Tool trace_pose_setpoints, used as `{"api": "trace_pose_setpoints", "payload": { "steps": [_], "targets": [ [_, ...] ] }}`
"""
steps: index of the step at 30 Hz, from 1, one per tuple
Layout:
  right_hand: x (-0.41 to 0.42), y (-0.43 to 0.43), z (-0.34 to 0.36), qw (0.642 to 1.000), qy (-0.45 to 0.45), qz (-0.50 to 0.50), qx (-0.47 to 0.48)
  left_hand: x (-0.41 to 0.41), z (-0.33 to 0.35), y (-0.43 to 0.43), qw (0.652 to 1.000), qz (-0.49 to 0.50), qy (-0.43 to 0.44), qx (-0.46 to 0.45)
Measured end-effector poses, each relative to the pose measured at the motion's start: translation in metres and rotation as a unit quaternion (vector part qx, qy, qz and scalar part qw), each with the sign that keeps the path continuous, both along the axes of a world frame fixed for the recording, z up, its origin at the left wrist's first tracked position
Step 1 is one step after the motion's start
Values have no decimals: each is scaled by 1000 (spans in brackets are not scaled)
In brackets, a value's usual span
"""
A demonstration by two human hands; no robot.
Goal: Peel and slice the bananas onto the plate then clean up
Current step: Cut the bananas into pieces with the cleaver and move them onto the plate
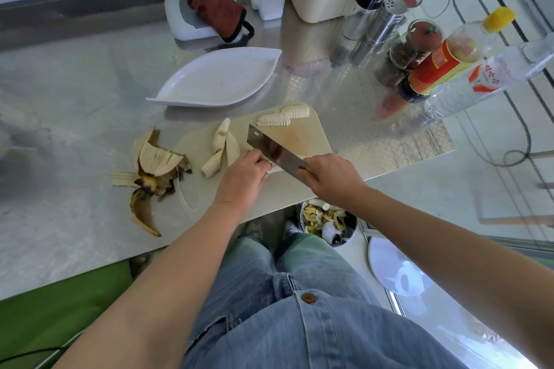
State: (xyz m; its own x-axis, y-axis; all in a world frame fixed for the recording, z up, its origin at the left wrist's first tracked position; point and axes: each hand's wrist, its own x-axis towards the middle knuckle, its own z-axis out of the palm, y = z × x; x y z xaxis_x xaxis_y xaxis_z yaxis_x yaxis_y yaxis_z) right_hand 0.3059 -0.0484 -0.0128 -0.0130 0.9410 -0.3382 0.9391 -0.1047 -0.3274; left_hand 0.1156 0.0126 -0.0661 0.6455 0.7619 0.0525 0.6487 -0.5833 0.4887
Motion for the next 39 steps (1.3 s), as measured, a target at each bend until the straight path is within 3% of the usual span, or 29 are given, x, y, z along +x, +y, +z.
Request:
{"api": "trace_pose_setpoints", "payload": {
  "steps": [12,19,39],
  "targets": [
    [-2,-3,-6,1000,-9,8,-22,-1,-1,1,1000,-4,-8,-1],
    [-3,-7,0,999,40,-26,14,2,0,0,1000,-3,-13,5],
    [-2,-2,-5,1000,-16,19,-9,2,1,0,1000,-2,-7,10]
  ]
}}
